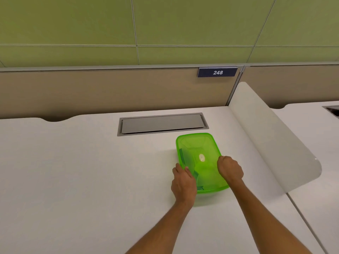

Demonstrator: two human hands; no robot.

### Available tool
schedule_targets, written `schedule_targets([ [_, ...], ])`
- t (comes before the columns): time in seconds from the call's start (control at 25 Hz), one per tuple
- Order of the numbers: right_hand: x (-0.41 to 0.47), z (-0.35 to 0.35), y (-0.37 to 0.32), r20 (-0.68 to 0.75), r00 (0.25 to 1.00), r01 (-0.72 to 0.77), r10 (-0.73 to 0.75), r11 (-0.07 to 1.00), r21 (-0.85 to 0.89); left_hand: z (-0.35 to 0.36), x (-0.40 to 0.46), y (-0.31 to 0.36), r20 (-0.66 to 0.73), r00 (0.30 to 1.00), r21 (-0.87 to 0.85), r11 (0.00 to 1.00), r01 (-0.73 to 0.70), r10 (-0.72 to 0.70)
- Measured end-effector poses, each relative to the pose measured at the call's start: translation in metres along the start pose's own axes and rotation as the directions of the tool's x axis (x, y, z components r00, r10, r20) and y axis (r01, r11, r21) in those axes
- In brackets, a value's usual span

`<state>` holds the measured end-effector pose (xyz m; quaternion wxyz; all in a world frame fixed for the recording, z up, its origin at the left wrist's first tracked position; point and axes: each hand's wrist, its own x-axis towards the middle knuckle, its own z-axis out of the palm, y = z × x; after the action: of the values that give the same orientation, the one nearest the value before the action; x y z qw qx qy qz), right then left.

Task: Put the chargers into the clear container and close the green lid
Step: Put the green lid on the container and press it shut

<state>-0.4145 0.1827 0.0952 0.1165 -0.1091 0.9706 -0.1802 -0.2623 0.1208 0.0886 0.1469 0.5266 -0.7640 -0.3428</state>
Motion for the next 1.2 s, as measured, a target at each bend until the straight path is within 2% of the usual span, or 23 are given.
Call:
schedule_targets([
  [0.12, 0.021, -0.013, -0.024, 0.055, 0.987, 0.148, -0.154, 0.984, 0.095, 0.001, 0.009, 0.001, 0.066, 0.981, 0.217, 0.957, -0.191, 0.181],
  [0.2, 0.034, -0.017, -0.043, 0.070, 0.980, 0.173, -0.186, 0.972, 0.156, -0.001, 0.018, 0.004, 0.152, 0.946, 0.314, 0.894, -0.319, 0.285],
  [0.4, 0.067, -0.005, -0.071, 0.131, 0.965, 0.209, -0.227, 0.968, 0.137, -0.005, 0.045, 0.007, 0.286, 0.822, 0.363, 0.738, -0.569, 0.493],
  [0.64, 0.092, 0.004, -0.091, 0.112, 0.979, 0.169, -0.168, 0.986, 0.003, 0.001, 0.049, 0.002, 0.313, 0.796, 0.383, 0.699, -0.604, 0.517],
  [0.76, 0.101, 0.005, -0.099, 0.158, 0.977, 0.152, -0.146, 0.988, -0.028, 0.003, 0.049, 0.000, 0.317, 0.790, 0.389, 0.688, -0.613, 0.524],
  [0.92, 0.114, 0.010, -0.099, 0.246, 0.963, 0.106, -0.109, 0.994, 0.028, 0.006, 0.049, 0.000, 0.312, 0.787, 0.385, 0.686, -0.617, 0.533],
  [1.2, 0.113, 0.013, -0.102, 0.172, 0.984, 0.046, -0.054, 0.998, 0.048, 0.008, 0.050, -0.001, 0.296, 0.788, 0.344, 0.710, -0.615, 0.539],
])
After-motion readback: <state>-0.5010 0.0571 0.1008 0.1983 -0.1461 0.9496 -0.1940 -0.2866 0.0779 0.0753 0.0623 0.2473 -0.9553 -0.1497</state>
